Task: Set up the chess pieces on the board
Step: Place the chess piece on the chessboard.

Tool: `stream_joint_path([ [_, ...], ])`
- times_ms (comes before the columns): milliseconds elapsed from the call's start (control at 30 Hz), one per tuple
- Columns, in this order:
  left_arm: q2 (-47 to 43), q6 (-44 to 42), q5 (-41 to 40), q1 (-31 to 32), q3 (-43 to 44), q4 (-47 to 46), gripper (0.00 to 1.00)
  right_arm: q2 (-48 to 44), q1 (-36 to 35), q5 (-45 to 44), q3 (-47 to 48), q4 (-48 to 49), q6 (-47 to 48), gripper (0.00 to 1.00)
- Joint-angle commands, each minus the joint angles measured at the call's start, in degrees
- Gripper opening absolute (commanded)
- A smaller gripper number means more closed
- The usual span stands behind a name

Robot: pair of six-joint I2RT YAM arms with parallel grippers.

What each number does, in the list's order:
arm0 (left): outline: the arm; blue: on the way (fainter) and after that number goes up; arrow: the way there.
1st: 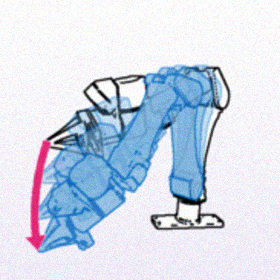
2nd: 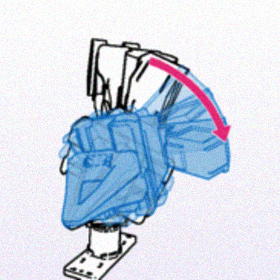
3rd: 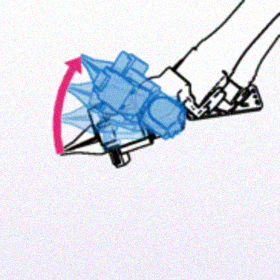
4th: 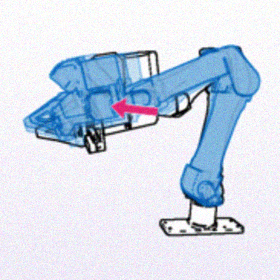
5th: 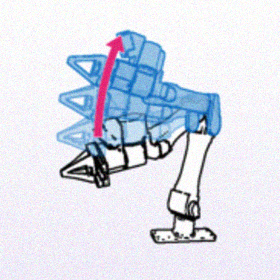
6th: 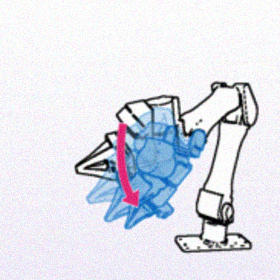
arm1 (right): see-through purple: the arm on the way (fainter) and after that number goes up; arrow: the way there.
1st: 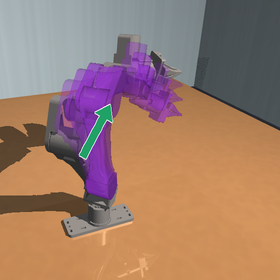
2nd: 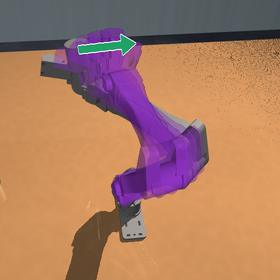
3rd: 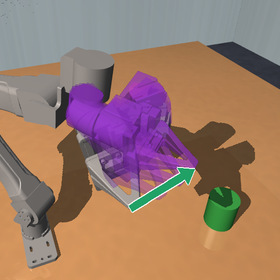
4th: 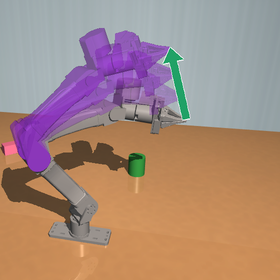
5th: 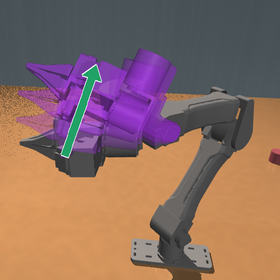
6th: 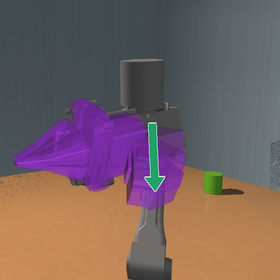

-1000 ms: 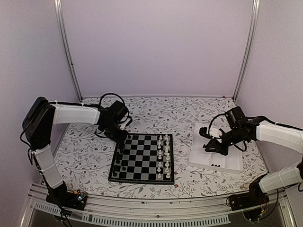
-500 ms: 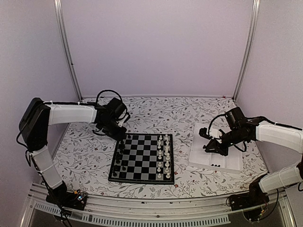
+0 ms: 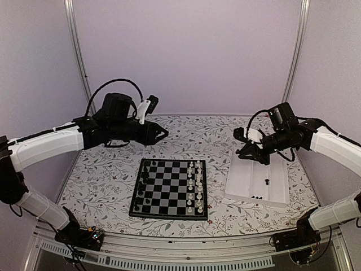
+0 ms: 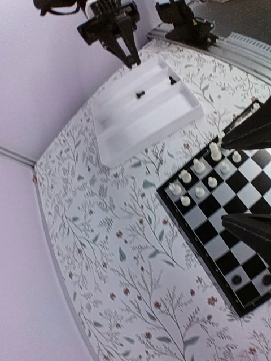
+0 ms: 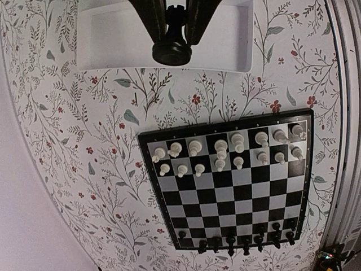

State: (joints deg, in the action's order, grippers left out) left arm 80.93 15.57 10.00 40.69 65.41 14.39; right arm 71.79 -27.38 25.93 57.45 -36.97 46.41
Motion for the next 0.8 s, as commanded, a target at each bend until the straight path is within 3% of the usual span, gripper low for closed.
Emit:
stream_joint_path([
  [0,2.89,10.67,9.81,4.47,-1.64,-16.87,0.42,3.16,-3.69,0.92,7.61,-4.13,0.87,0.13],
  [333,14.74,18.79,20.99,10.01,4.08,-28.14,0.45,8.32,-8.93,1.30,15.34,-7.35,-0.38,0.13],
  [467,19.58,19.46,22.13,11.82,8.03,-28.18,0.54,8.37,-9.13,1.14,15.17,-7.24,-0.30,0.13],
  [767,27.66,20.94,24.35,13.59,15.60,-26.62,0.45,9.22,-9.90,1.14,15.15,-7.19,-0.18,0.14],
])
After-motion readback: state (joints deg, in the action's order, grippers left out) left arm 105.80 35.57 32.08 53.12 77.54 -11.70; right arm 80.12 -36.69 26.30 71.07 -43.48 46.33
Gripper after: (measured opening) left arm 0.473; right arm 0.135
